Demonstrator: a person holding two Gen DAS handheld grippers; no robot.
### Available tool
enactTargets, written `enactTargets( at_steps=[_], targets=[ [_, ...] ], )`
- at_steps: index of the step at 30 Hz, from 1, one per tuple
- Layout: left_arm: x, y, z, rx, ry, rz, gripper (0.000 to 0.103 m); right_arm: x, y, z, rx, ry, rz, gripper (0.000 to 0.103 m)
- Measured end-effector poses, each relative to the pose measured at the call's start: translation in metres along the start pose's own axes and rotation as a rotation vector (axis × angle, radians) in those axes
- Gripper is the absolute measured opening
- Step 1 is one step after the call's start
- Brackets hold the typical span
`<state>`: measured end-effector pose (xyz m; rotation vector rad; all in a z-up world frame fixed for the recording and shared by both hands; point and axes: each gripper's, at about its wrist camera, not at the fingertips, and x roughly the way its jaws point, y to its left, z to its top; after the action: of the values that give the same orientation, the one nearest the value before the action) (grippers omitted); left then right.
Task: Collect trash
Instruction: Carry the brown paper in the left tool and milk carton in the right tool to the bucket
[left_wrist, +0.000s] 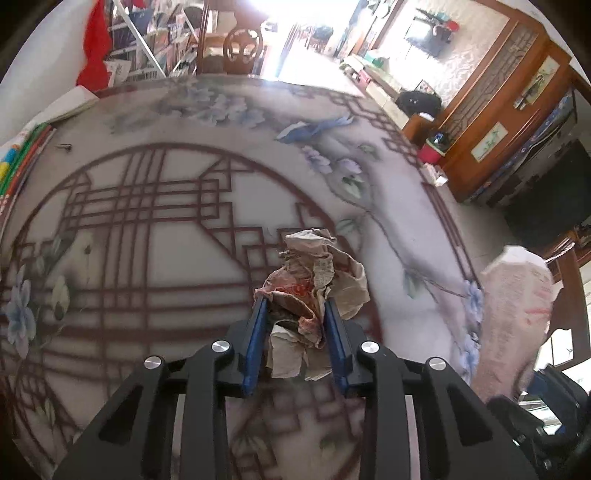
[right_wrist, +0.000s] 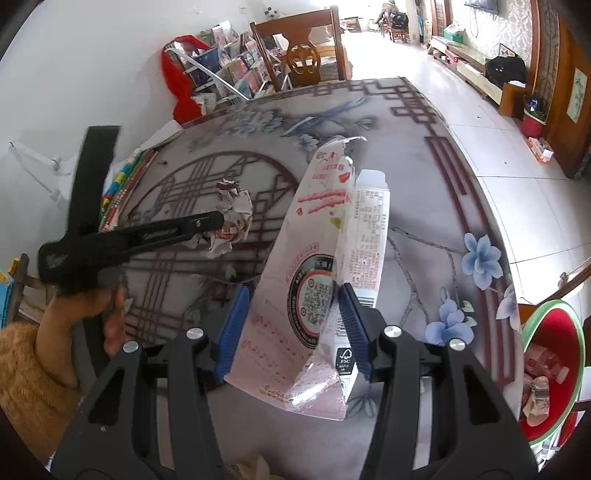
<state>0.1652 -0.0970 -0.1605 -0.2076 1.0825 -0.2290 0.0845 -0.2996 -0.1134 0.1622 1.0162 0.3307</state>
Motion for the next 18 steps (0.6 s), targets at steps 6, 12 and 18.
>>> enactTargets(
  at_steps=[6, 12, 18],
  targets=[
    [-0.043, -0.02, -0.025, 0.014, -0.052, -0.032, 0.028, -0.02, 0.003, -0.004, -0.016, -0.043, 0.01, 0.05],
    [-0.081, -0.048, -0.041, 0.027, -0.112, -0.056, 0.028, -0.052, -0.01, -0.008, -0.009, -0.103, 0.0, 0.05],
    [-0.101, -0.081, -0.049, 0.073, -0.15, -0.074, 0.028, -0.076, -0.032, -0.017, 0.01, -0.144, -0.032, 0.05]
  ],
)
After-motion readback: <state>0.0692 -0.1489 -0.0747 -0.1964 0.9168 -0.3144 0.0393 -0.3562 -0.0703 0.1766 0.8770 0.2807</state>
